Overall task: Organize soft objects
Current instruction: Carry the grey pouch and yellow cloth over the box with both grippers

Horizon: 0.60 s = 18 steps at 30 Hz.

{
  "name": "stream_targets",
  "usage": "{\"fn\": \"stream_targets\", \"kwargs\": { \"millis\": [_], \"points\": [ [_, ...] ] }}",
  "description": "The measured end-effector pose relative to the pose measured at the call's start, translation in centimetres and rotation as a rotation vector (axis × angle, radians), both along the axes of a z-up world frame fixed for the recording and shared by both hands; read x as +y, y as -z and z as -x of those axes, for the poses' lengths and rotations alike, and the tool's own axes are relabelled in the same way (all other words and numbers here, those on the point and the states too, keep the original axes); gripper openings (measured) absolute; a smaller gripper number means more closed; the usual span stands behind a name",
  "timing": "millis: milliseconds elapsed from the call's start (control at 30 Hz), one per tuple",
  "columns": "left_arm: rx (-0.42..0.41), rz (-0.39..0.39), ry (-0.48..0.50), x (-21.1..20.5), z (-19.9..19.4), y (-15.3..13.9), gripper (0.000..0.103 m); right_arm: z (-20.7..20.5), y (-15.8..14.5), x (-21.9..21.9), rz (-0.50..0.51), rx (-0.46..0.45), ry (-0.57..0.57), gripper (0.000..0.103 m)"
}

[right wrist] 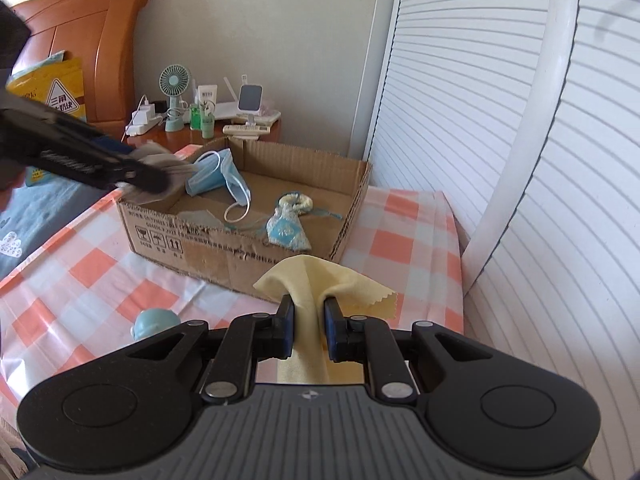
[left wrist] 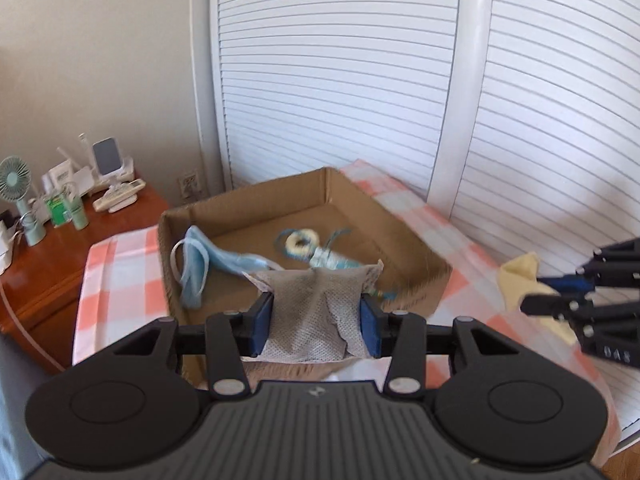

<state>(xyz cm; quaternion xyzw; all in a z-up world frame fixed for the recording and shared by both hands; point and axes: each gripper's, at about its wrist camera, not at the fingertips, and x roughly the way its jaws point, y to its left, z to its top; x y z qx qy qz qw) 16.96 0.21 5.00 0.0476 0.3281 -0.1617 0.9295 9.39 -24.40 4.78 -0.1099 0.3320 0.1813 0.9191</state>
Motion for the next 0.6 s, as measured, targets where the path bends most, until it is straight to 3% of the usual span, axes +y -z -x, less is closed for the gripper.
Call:
{"fn": "stream_targets", "kwargs": {
  "millis": [100, 167, 200, 233, 367, 400, 467, 600],
  "points": [
    [-0.001, 0.001, -0.001, -1.5, -2.5, 0.5, 0.048, -0.3, -0.5, -0.2, 0.000, -0.016, -0.002, 0.018],
    [-0.012, 0.011, -0.016, -2.1, -3.8, 1.2, 0.061, -0.4, -0.8, -0.3, 0.003, -0.028, -0.002, 0.018],
    [-0.012, 0.017, -0.027, -2.2, -4.3, 1.5, 0.076, -0.5, -1.0, -0.3, 0.004, -0.032, -0.003, 0.018],
    [-0.010, 0.025, -0.037, -2.2, -4.5, 1.8, 0.082, -0.6, -1.1, -0.4, 0.005, -0.038, -0.003, 0.018],
    [-0.005, 0.024, -0.070, -1.7, -3.9, 2.2, 0.084, -1.1, -1.7, -0.4, 0.005, -0.055, -0.003, 0.018],
    [-0.001, 0.021, -0.075, -1.4, -3.3, 2.1, 0.089, -1.3, -1.9, -0.4, 0.006, -0.057, -0.005, 0.018],
    [0.005, 0.013, -0.079, -0.7, -1.9, 1.9, 0.095, -1.7, -2.0, -0.2, 0.005, -0.060, -0.009, 0.018],
    [-0.014, -0.005, -0.105, 0.6, 2.0, 1.6, 0.098, -2.7, -2.2, 0.3, -0.002, -0.054, -0.017, 0.018]
  ]
}}
